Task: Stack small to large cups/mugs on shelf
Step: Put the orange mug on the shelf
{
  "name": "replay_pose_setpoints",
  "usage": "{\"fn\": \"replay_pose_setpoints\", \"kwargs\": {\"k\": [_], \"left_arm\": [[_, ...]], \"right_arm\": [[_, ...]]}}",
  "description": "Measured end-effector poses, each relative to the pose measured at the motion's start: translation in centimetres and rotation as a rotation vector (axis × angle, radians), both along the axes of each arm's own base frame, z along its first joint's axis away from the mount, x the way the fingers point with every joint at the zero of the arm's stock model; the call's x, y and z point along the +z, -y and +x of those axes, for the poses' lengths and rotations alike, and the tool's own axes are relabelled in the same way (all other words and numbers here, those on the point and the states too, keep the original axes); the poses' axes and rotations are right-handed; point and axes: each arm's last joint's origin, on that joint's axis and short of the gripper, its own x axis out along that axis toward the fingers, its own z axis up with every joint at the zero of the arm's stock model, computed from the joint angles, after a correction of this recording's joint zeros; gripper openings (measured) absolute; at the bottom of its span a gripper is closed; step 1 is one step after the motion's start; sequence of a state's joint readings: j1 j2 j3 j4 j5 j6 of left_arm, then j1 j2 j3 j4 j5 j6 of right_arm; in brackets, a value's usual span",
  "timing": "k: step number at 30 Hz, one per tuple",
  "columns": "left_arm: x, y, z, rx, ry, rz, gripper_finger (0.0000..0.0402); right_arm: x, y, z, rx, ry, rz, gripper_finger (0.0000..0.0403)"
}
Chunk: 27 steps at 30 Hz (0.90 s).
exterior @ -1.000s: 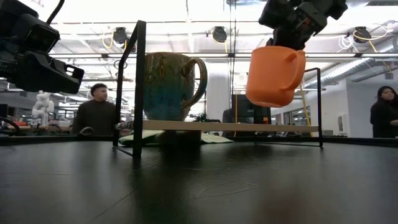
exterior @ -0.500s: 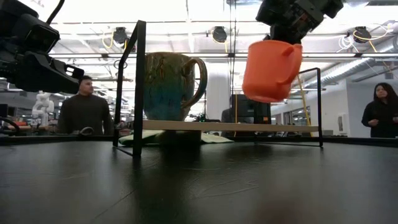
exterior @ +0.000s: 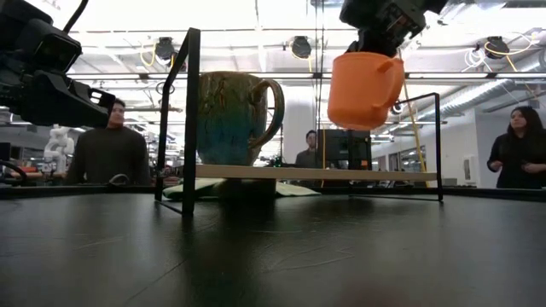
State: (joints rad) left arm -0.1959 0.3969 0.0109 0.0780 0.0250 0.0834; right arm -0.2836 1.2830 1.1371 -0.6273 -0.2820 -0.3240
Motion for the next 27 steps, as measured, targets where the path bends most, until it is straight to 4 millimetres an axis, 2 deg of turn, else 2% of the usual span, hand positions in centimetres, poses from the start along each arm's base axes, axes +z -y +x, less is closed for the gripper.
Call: {"fn": "replay_pose_setpoints", "kwargs": {"k": [15, 27], "left_arm": [[0.0, 0.0, 0.0, 0.0, -0.001, 0.002, 0.0005], [0.0, 0.0, 0.0, -0.001, -0.001, 0.002, 0.0005]], "right_arm": [[-0.8, 2.0, 4.6, 0.089, -0.04, -0.011, 0.0], [-1.0, 2.3, 5.2, 0.091, -0.037, -0.008, 0.0]]}}
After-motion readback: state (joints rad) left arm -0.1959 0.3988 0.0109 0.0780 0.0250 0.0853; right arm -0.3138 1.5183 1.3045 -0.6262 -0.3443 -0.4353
